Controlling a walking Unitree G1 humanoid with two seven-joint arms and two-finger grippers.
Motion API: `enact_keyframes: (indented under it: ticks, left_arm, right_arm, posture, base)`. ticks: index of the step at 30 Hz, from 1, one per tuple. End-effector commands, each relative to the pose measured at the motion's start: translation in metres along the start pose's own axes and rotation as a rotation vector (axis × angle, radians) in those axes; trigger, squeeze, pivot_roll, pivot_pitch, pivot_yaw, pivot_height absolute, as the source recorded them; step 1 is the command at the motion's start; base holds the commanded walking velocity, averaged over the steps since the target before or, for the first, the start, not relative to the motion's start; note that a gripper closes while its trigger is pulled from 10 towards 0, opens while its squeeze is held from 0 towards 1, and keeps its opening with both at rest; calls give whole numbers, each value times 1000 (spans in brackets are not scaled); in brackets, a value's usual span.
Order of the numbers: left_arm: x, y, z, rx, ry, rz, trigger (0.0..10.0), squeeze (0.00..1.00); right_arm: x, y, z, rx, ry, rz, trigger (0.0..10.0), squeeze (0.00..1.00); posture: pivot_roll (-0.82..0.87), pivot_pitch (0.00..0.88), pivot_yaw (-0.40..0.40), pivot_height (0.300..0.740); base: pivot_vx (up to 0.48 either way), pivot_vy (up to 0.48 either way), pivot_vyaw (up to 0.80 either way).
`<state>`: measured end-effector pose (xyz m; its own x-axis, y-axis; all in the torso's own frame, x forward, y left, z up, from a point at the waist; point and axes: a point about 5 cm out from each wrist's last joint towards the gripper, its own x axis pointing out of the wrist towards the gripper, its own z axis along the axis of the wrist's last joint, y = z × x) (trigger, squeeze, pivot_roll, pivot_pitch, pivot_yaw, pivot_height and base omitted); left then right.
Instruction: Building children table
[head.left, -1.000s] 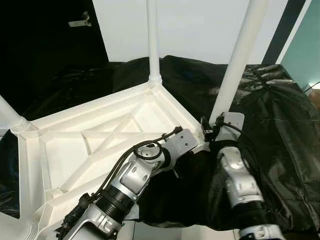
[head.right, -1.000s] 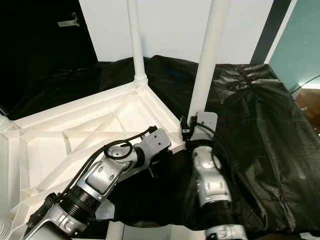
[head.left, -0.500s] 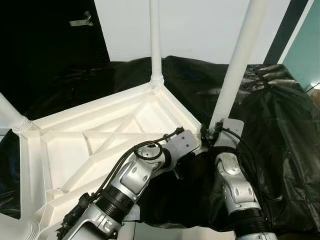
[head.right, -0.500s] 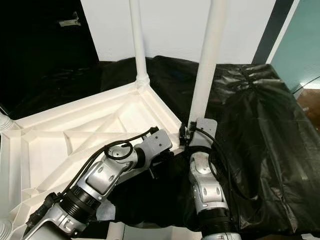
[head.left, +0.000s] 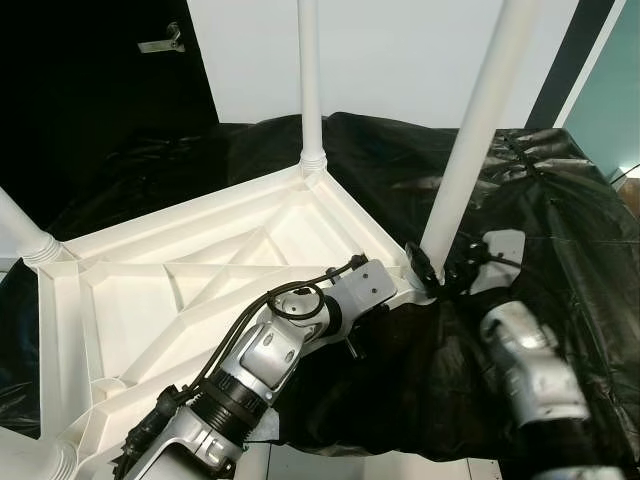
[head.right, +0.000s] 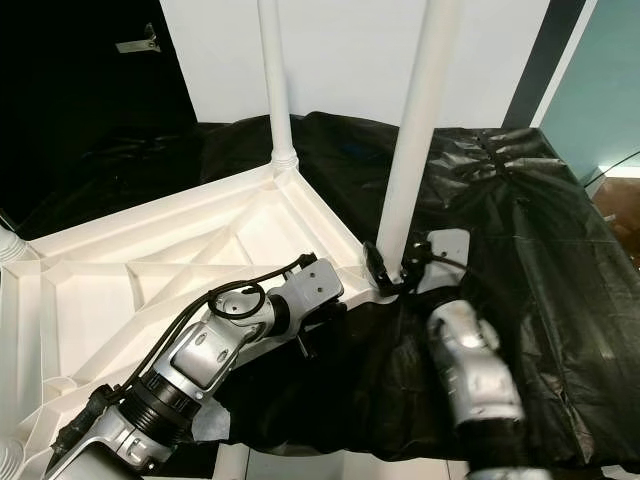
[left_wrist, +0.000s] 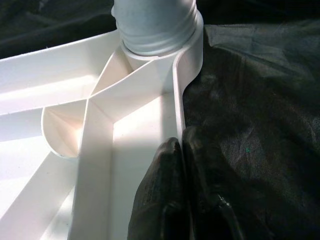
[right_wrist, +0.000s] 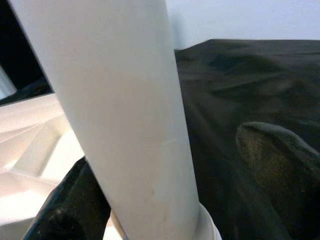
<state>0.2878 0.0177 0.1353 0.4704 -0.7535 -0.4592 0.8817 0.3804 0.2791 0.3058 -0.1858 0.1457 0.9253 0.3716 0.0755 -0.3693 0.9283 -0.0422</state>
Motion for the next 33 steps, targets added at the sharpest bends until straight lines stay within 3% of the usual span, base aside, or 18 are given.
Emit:
enact_keyframes:
  ticks: [1, 8, 11, 12, 13, 14, 24, 29, 30, 31, 32, 33]
  left_arm:
    - [-2, 7, 2, 15, -3, 40, 10000, 0]
    - [-1, 9, 2, 17, -5, 43, 10000, 0]
    - [-1, 9, 3, 18, -8, 45, 10000, 0]
    - [0, 9, 4, 18, -9, 46, 10000, 0]
    - [0, 9, 5, 17, -10, 47, 10000, 0]
    - [0, 9, 5, 16, -11, 49, 10000, 0]
    - [-1, 8, 3, 12, -8, 48, 10000, 0]
    - [1, 6, 5, 13, -12, 41, 10000, 0]
    - [1, 5, 4, 13, -12, 40, 10000, 0]
    - [1, 5, 4, 13, -12, 40, 10000, 0]
    - [1, 5, 4, 11, -12, 40, 10000, 0]
    - [0, 4, 3, 9, -11, 40, 10000, 0]
  right_arm:
    - [5, -2, 0, 5, 19, 89, 10000, 0]
    - [18, -5, 3, -7, 44, 202, 10000, 0]
    - [26, 2, 2, -27, 64, 288, 10000, 0]
    - [29, 6, 1, -24, 74, 321, 8863, 0]
    - [32, 8, 0, -29, 79, 350, 1255, 0]
    - [32, 10, -2, -32, 85, 370, 0, 0]
    - [27, 4, -8, -44, 113, 390, 0, 0]
    - [23, -4, -11, -58, 128, 309, 0, 0]
    - [23, -4, -14, -84, 147, 261, 8745, 0]
    - [23, -4, -14, -84, 147, 261, 8745, 0]
    - [23, -3, -16, -100, 168, 217, 10000, 0]
    - [23, 0, -21, -117, 188, 139, 10000, 0]
  posture:
    - [-68, 0, 16, 740]
    - [-67, 0, 19, 740]
    - [-61, 0, 14, 740]
    - [-58, 0, 12, 740]
    - [-53, 0, 9, 740]
    - [-51, 0, 7, 740]
    - [-60, 0, 13, 740]
    - [-64, 0, 8, 740]
    - [-63, 0, 6, 740]
    - [-63, 0, 6, 740]
    - [-63, 0, 4, 740]
    - [-60, 0, 0, 740]
  base:
    - [0, 0, 0]
    - [0, 0, 0]
    - [0, 0, 0]
    - [0, 0, 0]
    - [0, 0, 0]
    - [0, 0, 0]
    - [0, 0, 0]
    - [0, 0, 0]
    - [0, 0, 0]
    - [0, 0, 0]
    - [0, 0, 0]
    - [0, 0, 0]
